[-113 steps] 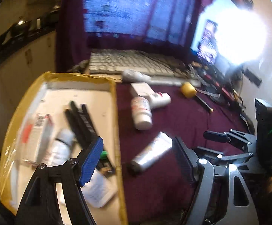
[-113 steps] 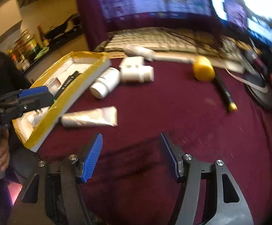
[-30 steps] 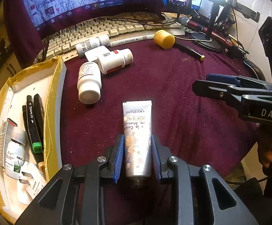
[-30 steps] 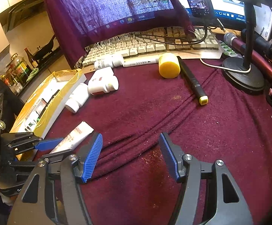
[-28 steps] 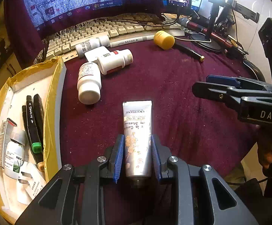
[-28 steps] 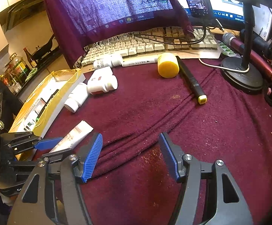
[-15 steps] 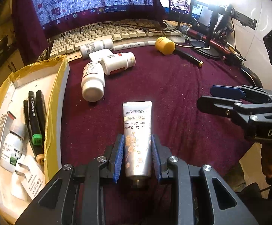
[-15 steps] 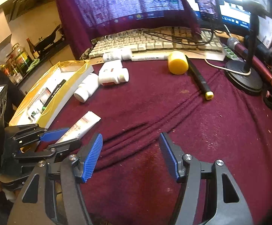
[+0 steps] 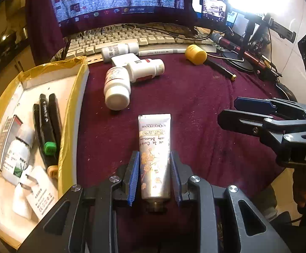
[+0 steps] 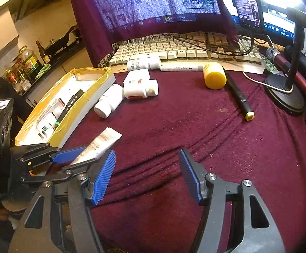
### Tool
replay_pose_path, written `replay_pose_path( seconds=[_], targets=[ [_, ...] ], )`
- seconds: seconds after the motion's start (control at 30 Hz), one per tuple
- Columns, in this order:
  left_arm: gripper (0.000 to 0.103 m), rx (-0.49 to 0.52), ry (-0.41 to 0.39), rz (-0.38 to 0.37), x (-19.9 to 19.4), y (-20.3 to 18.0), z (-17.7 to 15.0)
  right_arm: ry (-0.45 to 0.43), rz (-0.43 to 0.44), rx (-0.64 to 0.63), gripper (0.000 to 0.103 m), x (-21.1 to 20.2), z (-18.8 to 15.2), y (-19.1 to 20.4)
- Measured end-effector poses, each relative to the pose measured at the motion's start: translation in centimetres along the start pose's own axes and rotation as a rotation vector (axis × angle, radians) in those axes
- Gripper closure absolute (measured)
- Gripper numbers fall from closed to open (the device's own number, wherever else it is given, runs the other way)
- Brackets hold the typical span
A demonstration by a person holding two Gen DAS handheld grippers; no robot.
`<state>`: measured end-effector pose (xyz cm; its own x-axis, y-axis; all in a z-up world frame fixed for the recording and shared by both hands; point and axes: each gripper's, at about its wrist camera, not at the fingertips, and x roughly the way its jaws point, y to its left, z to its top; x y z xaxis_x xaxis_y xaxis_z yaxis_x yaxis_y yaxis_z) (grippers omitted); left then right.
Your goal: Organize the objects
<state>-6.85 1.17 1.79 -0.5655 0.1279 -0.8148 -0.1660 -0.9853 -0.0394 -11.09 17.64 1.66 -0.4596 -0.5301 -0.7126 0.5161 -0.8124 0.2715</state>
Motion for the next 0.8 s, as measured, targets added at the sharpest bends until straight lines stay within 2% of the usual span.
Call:
replay_pose_path(
  seconds=[0.3, 0.63, 0.8],
  targets=[
    [0.078, 0.038, 0.01, 0.03, 0.5, -1.6, 0.7, -0.016, 0.016, 0.04, 0.041, -0.4, -0.2, -1.7],
    [0.078, 0.022, 0.03, 0.035, 0.9, -1.9, 1.4, -0.031, 0.048, 0.069, 0.041, -0.1, 0.2, -2.9],
    [0.078, 0.01, 0.048, 0.008, 1.1, -2.1, 2.0, -0.024, -0.019, 0.036, 0.041, 0.2, 1.3, -3.0]
  ],
)
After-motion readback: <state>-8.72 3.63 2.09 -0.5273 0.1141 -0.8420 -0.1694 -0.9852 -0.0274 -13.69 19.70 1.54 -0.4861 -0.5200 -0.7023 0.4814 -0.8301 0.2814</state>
